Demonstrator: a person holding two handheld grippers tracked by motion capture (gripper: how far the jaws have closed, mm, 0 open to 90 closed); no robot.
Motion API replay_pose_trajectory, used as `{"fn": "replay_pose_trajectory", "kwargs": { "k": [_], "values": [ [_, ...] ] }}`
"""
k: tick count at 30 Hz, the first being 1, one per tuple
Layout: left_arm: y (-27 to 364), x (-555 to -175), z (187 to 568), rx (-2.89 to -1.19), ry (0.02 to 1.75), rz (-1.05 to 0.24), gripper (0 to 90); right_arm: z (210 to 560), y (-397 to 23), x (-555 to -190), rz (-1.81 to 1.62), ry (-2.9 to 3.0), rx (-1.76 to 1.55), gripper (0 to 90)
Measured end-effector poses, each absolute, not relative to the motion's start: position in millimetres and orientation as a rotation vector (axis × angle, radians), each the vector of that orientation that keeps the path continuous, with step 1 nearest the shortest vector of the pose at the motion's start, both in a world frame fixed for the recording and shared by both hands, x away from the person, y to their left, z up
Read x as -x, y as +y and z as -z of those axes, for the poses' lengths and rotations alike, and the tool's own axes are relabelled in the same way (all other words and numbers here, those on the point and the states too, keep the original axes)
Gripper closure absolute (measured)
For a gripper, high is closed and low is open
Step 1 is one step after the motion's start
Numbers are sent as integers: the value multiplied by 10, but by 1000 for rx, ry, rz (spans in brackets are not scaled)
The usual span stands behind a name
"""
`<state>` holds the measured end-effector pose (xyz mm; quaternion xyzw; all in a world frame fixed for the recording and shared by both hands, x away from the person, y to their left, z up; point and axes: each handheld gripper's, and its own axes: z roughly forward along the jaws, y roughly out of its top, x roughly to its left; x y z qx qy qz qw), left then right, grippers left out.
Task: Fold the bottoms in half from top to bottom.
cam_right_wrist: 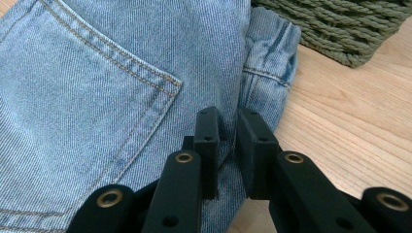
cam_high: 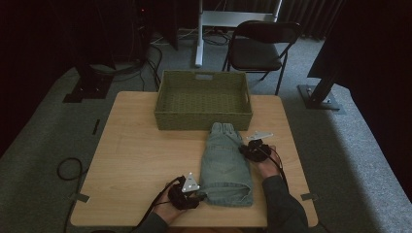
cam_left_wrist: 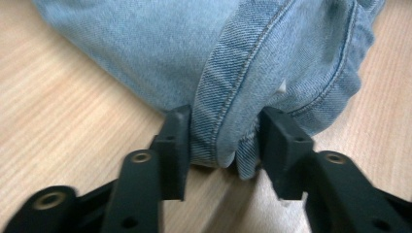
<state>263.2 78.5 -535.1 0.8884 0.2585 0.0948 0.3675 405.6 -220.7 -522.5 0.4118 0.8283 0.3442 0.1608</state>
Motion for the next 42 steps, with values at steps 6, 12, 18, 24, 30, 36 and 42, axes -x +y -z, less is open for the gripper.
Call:
{"fn": "replay_pose_trajectory", "kwargs": {
  "k": [6, 12, 18, 24, 30, 36, 42],
  "values": [
    [800, -2585, 5231, -2255, 624, -233, 739, 5233, -2204, -4058, -984, 2373, -1180, 799],
    [826, -2482, 5041, -2214, 554, -204, 778, 5242, -2159, -4031, -1005, 2432, -1131, 789],
    [857, -2471, 4842, -2176, 524, -197, 779, 5217, -2103, -4000, -991, 2472, -1075, 705],
    [862, -2485, 4781, -2160, 517, -193, 780, 5146, -2102, -3959, -1013, 2423, -1049, 652],
    [857, -2429, 4696, -2151, 494, -188, 780, 5027, -2095, -3874, -1114, 2347, -976, 635],
    [877, -2610, 4564, -2081, 526, -207, 780, 4976, -2055, -3791, -1268, 2430, -852, 694],
    [867, -2913, 4504, -2021, 577, -222, 781, 5280, -1970, -3822, -1138, 2644, -846, 738]
  ]
}}
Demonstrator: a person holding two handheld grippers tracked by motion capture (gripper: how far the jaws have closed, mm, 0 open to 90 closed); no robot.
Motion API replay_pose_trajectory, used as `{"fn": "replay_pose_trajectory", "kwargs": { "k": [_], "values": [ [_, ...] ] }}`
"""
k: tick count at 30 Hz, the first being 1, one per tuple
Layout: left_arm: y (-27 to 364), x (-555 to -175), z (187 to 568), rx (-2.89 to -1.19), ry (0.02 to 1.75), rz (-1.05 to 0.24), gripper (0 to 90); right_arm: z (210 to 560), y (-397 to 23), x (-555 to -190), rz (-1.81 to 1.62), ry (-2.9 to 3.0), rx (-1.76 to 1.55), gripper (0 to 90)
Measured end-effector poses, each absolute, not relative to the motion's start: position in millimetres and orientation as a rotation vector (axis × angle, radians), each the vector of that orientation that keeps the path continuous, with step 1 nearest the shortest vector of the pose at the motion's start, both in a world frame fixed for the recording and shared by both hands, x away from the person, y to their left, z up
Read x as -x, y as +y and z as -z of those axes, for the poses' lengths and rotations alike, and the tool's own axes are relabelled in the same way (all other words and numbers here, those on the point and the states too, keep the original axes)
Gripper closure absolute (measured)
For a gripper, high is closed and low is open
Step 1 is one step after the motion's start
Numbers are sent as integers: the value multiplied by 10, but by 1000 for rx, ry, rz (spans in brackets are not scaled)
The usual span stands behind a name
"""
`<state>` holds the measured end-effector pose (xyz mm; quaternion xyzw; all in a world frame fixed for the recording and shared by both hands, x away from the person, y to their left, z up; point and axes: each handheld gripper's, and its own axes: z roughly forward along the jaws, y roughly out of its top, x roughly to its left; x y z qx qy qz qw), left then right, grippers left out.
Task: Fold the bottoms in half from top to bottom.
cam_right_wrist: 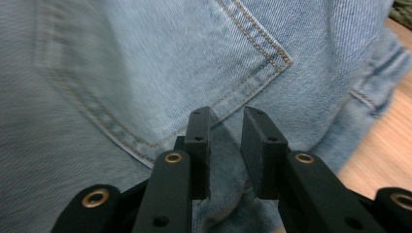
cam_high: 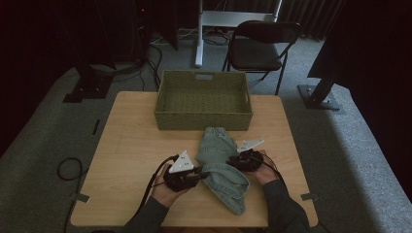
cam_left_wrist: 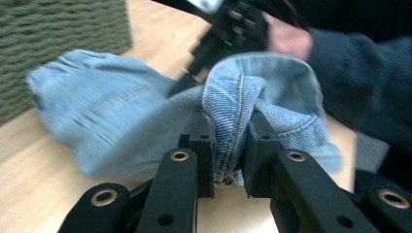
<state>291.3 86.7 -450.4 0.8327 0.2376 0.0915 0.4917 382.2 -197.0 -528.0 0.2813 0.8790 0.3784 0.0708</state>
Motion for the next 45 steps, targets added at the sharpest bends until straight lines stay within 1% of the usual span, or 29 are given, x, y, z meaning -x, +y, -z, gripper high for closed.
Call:
{"fn": "replay_pose_trajectory", "kwargs": {
  "k": [6, 10, 11, 12, 13, 17, 21, 28, 29, 30, 31, 33, 36, 37, 38, 39, 42, 43, 45],
  "values": [
    [833, -3272, 4500, -1996, 662, -248, 781, 5279, -1952, -3820, -1142, 2705, -834, 736],
    [833, -3527, 4573, -1984, 739, -256, 780, 5268, -1940, -3801, -1143, 2711, -844, 709],
    [833, -3527, 4573, -1984, 739, -256, 780, 5268, -1940, -3801, -1143, 2711, -844, 709],
    [866, -3634, 4615, -1973, 783, -257, 780, 5263, -1950, -3800, -1144, 2702, -845, 685],
    [877, -3659, 4626, -1967, 796, -254, 780, 5241, -1978, -3786, -1147, 2661, -881, 639],
    [970, -3821, 4705, -1944, 880, -247, 780, 5163, -2041, -3723, -1138, 2592, -913, 567],
    [993, -3909, 4780, -1948, 919, -248, 779, 5063, -2107, -3585, -1132, 2526, -914, 529],
    [1014, -4011, 4873, -1953, 967, -254, 778, 4865, -2207, -3283, -1199, 2454, -809, 360],
    [1014, -4011, 4873, -1953, 967, -254, 778, 4865, -2207, -3283, -1199, 2454, -809, 360],
    [1034, -4046, 4898, -1948, 989, -251, 778, 4836, -2212, -3250, -1222, 2462, -785, 340],
    [1040, -4057, 4908, -1950, 995, -248, 777, 4776, -2178, -3165, -1261, 2486, -707, 284],
    [1047, -4073, 4925, -1954, 1001, -246, 777, 4751, -2097, -3117, -1256, 2507, -644, 236],
    [1048, -4079, 4934, -1951, 1012, -245, 777, 4743, -1990, -3105, -1220, 2522, -596, 218],
    [1051, -4082, 4935, -1954, 1011, -247, 776, 4745, -1912, -3138, -1186, 2506, -590, 220],
    [1054, -4084, 4936, -1958, 1014, -251, 776, 4744, -1892, -3160, -1184, 2494, -592, 243],
    [1054, -4086, 4940, -1962, 1022, -259, 776, 4737, -1876, -3207, -1200, 2466, -605, 290],
    [1070, -4103, 4957, -1974, 1049, -263, 774, 4705, -1905, -3333, -1281, 2431, -658, 617],
    [1073, -4107, 4959, -1973, 1056, -262, 772, 4706, -1928, -3386, -1299, 2412, -692, 661],
    [1089, -4115, 4961, -1967, 1061, -261, 765, 4728, -1982, -3489, -1321, 2356, -795, 698]
  ]
}}
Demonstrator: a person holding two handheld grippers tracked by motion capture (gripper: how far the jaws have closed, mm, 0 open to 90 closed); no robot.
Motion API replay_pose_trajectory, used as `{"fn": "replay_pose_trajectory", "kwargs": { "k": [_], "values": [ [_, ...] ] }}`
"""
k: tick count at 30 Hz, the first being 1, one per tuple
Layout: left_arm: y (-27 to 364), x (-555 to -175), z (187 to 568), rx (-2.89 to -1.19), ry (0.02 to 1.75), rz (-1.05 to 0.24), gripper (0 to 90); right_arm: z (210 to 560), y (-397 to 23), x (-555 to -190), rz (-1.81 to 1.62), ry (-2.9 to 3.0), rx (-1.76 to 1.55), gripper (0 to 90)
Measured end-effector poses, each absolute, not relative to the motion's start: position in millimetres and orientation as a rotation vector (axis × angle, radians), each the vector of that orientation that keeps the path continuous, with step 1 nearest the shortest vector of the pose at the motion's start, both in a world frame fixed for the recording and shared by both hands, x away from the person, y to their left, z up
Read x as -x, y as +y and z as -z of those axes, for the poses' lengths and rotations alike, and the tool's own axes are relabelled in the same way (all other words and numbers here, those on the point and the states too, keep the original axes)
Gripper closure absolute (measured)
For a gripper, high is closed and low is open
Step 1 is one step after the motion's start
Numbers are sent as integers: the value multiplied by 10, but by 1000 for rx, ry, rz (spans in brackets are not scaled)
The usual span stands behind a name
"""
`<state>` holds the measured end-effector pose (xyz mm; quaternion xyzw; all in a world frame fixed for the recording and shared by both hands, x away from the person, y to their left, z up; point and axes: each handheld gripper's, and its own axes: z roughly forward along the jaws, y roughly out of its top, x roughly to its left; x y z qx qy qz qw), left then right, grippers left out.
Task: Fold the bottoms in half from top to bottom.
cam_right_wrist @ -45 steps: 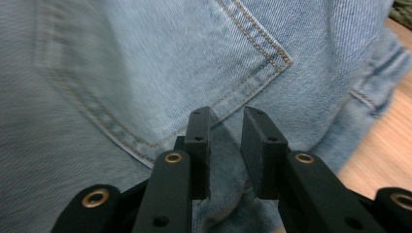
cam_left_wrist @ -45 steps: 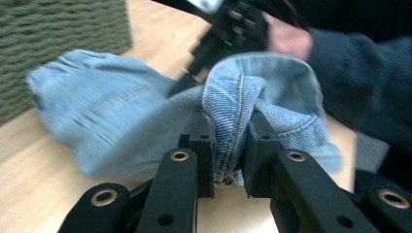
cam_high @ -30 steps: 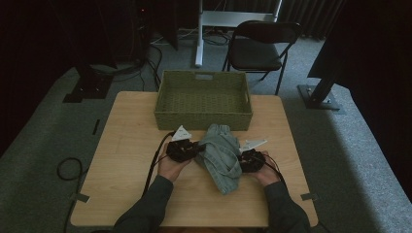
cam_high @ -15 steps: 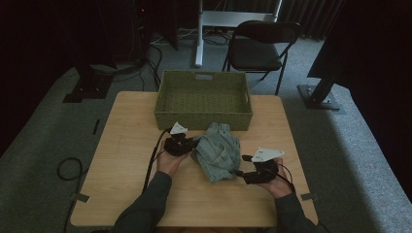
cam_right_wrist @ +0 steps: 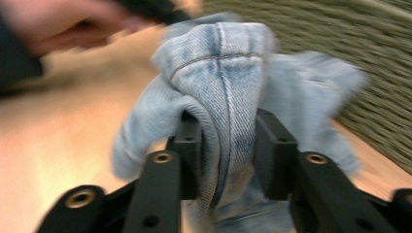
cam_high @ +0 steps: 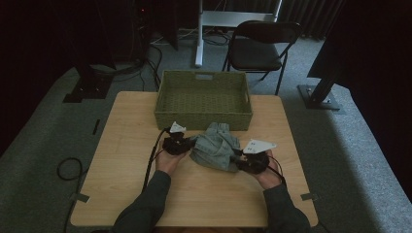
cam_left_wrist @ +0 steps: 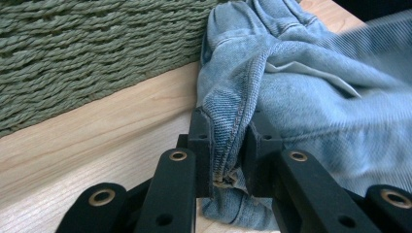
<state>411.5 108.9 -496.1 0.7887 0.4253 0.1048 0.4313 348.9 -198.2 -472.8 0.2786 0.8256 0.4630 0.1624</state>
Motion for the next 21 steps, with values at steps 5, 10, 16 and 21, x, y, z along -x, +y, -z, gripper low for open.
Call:
{"fn": "replay_pose_trajectory", "kwargs": {
  "k": [5, 10, 16, 21],
  "values": [
    [1141, -4101, 4901, -1922, 1067, -268, 681, 4891, -2093, -3775, -1340, 2263, -1028, 727],
    [1236, -4075, 4825, -1849, 1054, -270, 591, 5035, -2169, -3978, -1404, 2199, -1223, 696],
    [1290, -4018, 4758, -1805, 1052, -342, 566, 5072, -2217, -4050, -1398, 2121, -1354, 655],
    [1242, -4010, 4817, -1863, 1023, -322, 549, 5085, -2314, -4101, -1408, 2023, -1481, 620]
  ]
}}
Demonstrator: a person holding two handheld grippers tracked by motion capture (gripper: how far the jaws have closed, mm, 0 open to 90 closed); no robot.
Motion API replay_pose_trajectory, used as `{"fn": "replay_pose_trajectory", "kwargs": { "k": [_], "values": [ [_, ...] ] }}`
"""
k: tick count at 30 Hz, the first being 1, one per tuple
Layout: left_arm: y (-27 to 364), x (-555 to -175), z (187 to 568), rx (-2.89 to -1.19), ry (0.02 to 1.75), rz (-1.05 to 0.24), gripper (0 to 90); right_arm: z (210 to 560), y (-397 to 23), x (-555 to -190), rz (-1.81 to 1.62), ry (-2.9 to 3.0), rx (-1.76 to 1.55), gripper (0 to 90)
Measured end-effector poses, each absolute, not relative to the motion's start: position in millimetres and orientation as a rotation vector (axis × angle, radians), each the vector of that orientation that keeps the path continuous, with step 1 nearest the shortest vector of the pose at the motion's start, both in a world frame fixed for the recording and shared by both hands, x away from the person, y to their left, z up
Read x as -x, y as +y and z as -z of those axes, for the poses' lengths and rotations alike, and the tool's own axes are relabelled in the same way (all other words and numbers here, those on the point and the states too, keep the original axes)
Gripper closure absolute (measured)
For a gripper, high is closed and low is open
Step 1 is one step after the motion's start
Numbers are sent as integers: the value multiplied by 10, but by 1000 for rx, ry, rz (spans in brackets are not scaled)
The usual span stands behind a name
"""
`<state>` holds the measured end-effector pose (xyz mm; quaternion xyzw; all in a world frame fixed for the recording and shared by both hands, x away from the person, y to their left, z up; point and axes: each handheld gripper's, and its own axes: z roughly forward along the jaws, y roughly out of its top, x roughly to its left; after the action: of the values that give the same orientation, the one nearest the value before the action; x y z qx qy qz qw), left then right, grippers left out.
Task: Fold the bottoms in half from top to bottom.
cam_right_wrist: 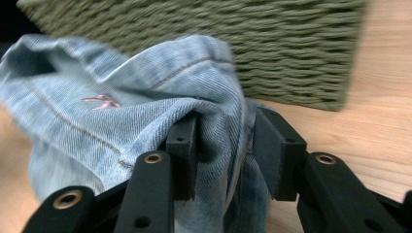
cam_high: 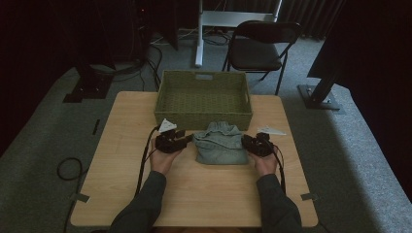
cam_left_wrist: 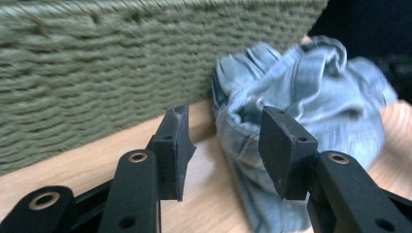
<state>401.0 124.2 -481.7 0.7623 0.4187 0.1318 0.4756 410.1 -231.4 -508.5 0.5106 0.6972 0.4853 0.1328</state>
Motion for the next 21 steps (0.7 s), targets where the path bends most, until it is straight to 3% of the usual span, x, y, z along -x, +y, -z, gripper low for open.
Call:
{"fn": "replay_pose_trajectory", "kwargs": {
  "k": [6, 10, 21],
  "values": [
    [1096, -3986, 4966, -1932, 980, -275, 517, 5111, -2323, -4173, -1353, 2040, -1522, 622],
    [1036, -4010, 5039, -1969, 979, -234, 508, 5154, -2270, -4220, -1281, 2129, -1512, 685],
    [976, -3943, 5118, -2051, 922, -185, 607, 5245, -2148, -4199, -1181, 2362, -1469, 748]
  ]
}}
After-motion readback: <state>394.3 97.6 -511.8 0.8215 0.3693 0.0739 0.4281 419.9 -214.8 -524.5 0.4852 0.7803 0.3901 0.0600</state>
